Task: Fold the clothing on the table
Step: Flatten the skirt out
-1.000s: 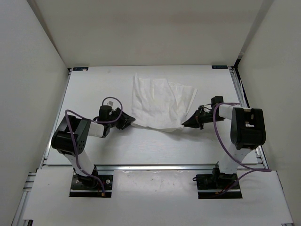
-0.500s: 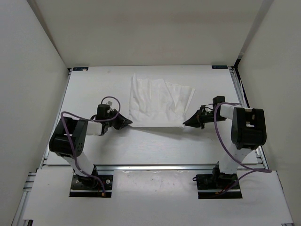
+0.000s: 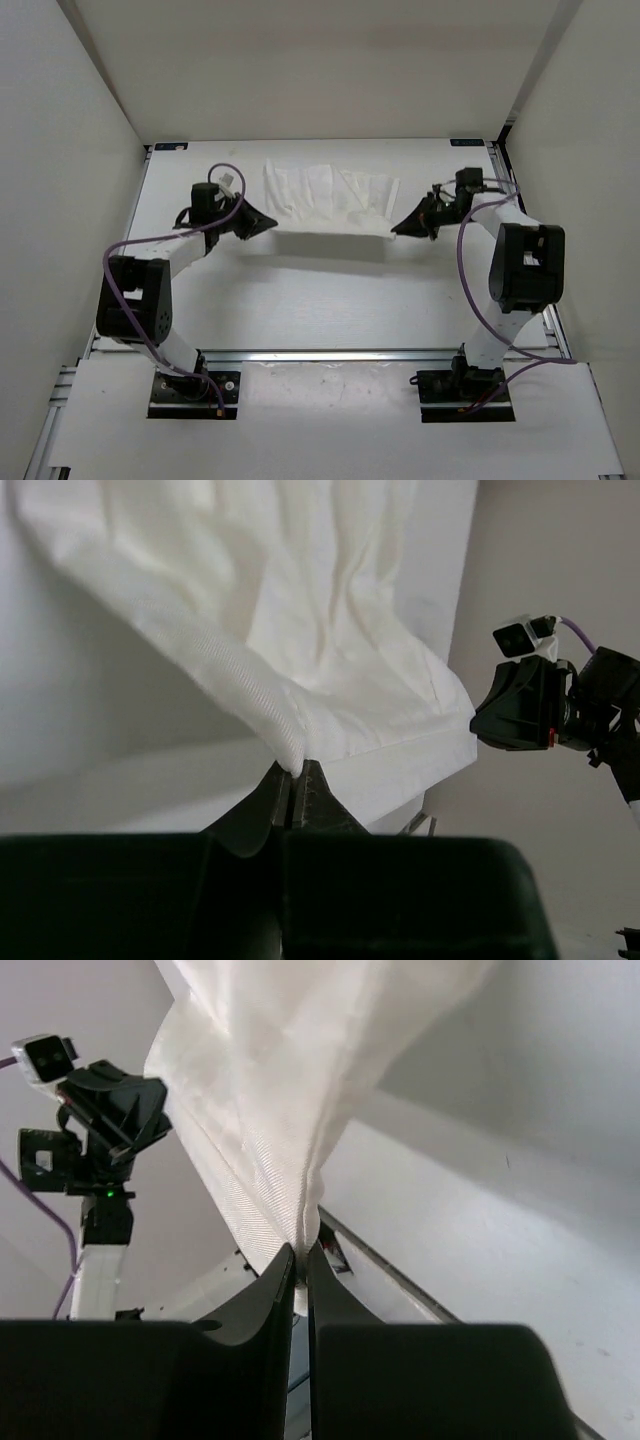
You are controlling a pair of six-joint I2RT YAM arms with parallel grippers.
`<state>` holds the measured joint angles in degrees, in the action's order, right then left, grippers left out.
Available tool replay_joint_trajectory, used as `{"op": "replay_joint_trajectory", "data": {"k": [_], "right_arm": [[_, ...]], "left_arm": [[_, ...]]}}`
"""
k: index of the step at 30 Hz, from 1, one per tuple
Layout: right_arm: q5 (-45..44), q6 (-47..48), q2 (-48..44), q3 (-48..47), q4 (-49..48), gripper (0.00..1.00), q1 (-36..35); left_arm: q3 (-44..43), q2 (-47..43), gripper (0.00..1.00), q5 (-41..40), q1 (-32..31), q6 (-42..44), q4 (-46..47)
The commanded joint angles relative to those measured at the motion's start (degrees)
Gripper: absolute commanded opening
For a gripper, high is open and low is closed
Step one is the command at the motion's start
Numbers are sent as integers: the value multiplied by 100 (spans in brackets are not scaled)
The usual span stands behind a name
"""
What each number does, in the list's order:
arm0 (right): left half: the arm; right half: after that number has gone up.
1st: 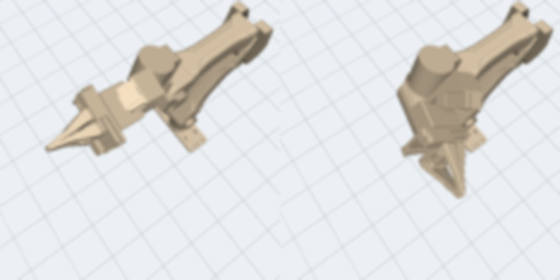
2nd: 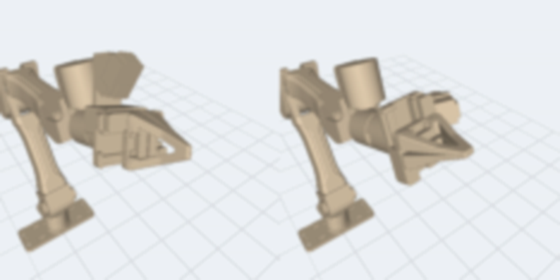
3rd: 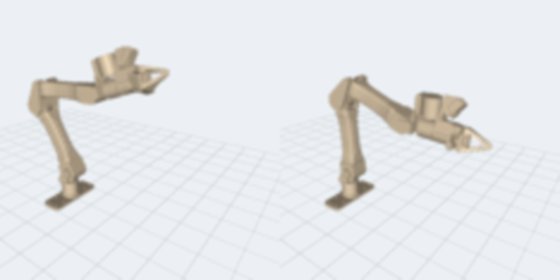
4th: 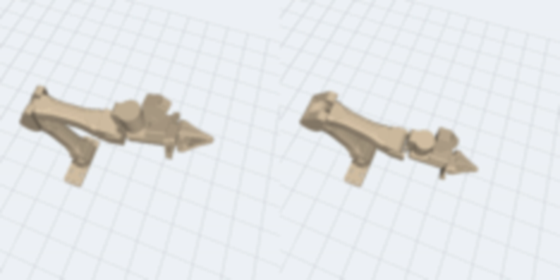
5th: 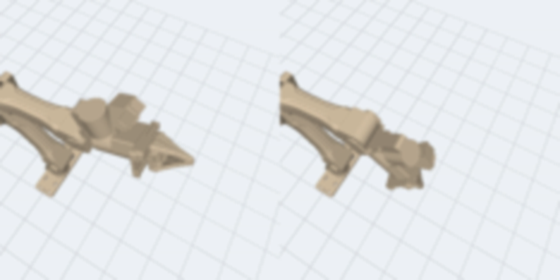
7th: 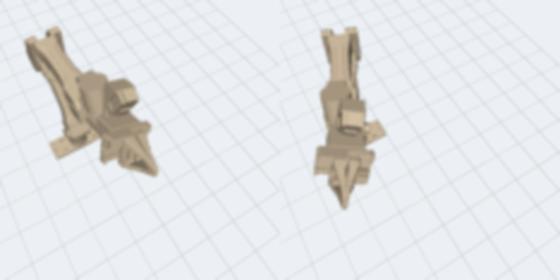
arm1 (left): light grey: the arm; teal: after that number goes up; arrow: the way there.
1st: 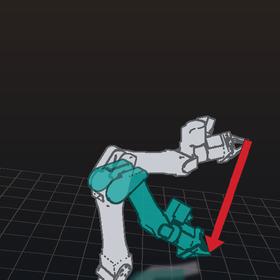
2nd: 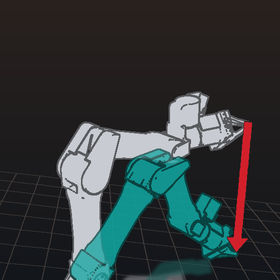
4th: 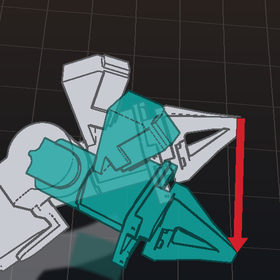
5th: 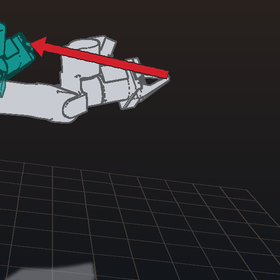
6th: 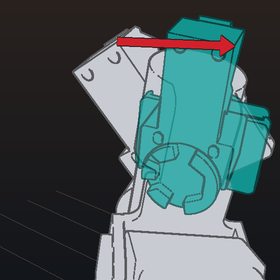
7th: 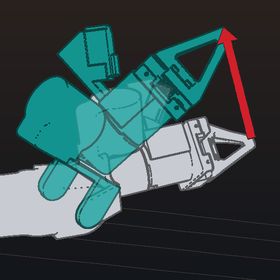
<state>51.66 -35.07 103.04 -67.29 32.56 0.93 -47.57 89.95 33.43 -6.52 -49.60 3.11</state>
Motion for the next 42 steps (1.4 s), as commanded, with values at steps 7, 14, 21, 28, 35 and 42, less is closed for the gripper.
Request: {"op": "replay_joint_trajectory", "data": {"k": [7, 14, 21, 28, 35, 42], "right_arm": [[-1728, 834, 691, -3667, 866, 0, -57], [-2309, 1528, -310, -3030, 1411, 0, -541], [-2845, 1635, -3048, -482, 1123, 0, -1103], [-4400, 1845, -5222, -82, 464, 0, -2175], [-4098, 2145, -5017, -302, -101, 0, -1714], [-2337, 1451, -2838, -38, -899, 0, -648]], "left_arm": [[-2152, 418, 0, 163, 564, 391, -5], [-290, -794, 0, 1060, 776, -165, 955], [1475, -2525, 0, 2314, 468, -1939, 3534], [1260, -3361, 0, 3037, 600, -4423, 6989], [968, -3203, 0, 2923, 969, -4615, 6761], [1532, -2310, 0, 2135, 1084, -1715, 2771]]}}
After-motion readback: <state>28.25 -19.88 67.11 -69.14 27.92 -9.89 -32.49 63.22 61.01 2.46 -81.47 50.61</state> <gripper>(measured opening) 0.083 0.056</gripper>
